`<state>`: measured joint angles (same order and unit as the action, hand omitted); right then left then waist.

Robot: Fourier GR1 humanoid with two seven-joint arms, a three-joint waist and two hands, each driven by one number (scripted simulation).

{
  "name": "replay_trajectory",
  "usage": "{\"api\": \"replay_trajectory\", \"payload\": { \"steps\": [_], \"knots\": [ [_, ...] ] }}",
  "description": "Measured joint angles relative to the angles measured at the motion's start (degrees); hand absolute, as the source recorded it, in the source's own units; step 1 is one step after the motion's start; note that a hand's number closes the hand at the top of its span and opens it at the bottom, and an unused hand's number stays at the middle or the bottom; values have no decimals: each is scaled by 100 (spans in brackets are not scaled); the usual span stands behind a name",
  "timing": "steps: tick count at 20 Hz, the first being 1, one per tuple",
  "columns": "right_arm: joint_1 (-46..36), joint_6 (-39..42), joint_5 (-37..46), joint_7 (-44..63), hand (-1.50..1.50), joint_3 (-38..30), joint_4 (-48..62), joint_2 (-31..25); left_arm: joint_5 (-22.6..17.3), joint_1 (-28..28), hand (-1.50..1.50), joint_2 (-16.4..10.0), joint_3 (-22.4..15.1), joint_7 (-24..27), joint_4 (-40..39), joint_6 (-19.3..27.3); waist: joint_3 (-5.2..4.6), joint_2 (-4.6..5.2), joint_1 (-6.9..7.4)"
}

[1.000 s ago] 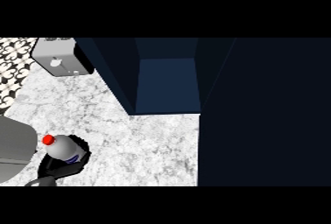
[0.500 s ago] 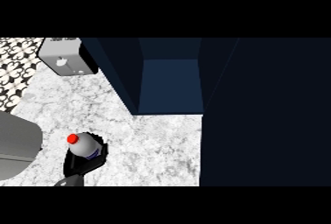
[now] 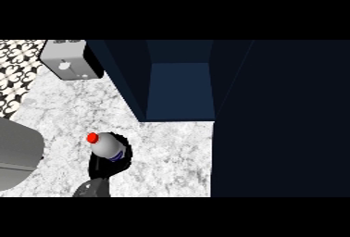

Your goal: Pick up the bottled water, place it into the cabinet and close the cabinet

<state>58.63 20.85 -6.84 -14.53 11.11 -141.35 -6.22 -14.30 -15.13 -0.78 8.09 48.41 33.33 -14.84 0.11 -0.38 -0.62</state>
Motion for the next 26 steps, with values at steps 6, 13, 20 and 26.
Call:
{"api": "replay_trajectory", "payload": {
  "steps": [6,13,20,26],
  "knots": [
    [-212,-55,1,155,-150,23,7,33,-907,-15,150,59,-1171,-605,842,728,-7,3,14],
    [-274,-61,-20,224,-150,-44,20,48,-1134,-381,150,73,-2189,-1430,2038,2311,-7,8,-2],
    [-255,8,-45,100,-150,-239,37,51,-1377,-1262,150,77,-2908,-2060,2296,3630,-10,25,-71],
    [-405,66,-111,144,-150,-462,92,19,-1468,-2329,150,77,-3143,-2549,1770,4443,-11,47,-113]
  ]
}}
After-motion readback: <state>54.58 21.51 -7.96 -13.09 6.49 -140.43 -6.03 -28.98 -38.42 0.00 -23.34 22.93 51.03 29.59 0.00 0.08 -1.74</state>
